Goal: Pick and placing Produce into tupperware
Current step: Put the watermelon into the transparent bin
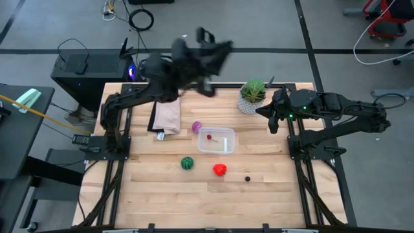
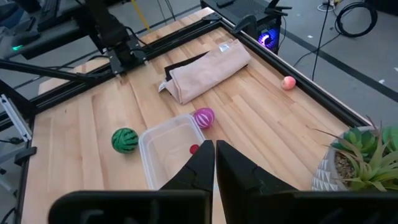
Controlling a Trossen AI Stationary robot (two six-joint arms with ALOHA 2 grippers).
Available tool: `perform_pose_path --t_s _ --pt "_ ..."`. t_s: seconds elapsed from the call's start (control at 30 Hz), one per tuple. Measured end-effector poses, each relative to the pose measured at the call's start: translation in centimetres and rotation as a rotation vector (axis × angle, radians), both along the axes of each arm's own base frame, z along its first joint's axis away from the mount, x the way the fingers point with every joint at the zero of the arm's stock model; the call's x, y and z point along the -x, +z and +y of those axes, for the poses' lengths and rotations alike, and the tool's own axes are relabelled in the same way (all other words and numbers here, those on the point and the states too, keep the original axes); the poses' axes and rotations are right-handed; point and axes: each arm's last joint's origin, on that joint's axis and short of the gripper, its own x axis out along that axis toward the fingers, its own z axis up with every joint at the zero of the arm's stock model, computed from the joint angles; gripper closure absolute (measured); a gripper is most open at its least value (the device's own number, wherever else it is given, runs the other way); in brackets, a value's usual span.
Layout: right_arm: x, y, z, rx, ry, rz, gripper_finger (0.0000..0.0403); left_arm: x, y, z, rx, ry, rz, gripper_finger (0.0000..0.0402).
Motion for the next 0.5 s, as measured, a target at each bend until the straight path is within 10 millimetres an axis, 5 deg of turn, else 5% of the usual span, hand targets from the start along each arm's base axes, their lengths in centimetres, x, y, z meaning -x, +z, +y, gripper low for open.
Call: perform_pose_path --t_s 0.27,0.5 --pt "0.0 0.0 0.0 -0.007 -0.004 -0.002 0.038 4.6 1.4 1.1 -0.144 -0.097 -0.436 0.0392" --pt "0.0 0.0 0.0 -0.016 -0.009 -0.005 0.038 5.4 0.9 0.6 -0.104 0.081 -0.604 0.0387"
